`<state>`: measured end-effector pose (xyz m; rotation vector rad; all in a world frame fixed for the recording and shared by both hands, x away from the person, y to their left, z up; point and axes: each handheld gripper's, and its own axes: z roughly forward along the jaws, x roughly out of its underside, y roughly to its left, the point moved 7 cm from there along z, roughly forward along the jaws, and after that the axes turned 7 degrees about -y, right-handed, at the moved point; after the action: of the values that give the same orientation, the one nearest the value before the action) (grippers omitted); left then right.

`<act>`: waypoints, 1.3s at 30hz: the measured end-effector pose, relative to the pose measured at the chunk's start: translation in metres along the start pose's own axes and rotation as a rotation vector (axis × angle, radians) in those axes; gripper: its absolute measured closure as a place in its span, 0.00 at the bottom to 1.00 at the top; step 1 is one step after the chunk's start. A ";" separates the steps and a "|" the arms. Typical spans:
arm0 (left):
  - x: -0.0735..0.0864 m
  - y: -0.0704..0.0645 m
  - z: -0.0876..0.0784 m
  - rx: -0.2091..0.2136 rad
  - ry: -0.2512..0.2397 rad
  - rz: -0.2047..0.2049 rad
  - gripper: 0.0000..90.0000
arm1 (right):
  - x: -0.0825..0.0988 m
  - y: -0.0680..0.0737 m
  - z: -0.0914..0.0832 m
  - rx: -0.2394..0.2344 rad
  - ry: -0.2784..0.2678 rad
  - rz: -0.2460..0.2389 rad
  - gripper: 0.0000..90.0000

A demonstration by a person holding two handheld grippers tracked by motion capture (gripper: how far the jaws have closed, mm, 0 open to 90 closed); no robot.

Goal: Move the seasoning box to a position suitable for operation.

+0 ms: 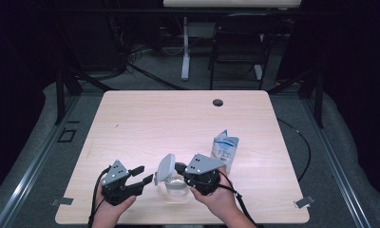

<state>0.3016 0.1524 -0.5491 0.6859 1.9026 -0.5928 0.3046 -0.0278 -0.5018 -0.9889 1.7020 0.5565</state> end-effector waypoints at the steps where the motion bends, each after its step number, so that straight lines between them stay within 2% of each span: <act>1: 0.000 0.000 0.000 0.002 0.000 0.000 0.58 | 0.000 0.000 0.000 0.000 -0.001 0.000 1.00; 12: -0.001 0.000 0.004 0.003 0.002 0.002 0.58 | -0.006 0.001 0.001 -0.001 -0.009 -0.006 1.00; 33: 0.013 0.011 -0.004 -0.022 0.014 -0.034 0.58 | -0.018 0.007 0.007 -0.017 -0.028 -0.026 1.00; 39: 0.017 0.015 -0.006 -0.036 0.005 -0.049 0.58 | -0.019 0.009 0.008 -0.024 -0.027 -0.031 0.99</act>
<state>0.3021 0.1702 -0.5639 0.6197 1.9349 -0.5861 0.3040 -0.0100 -0.4874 -1.0194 1.6565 0.5687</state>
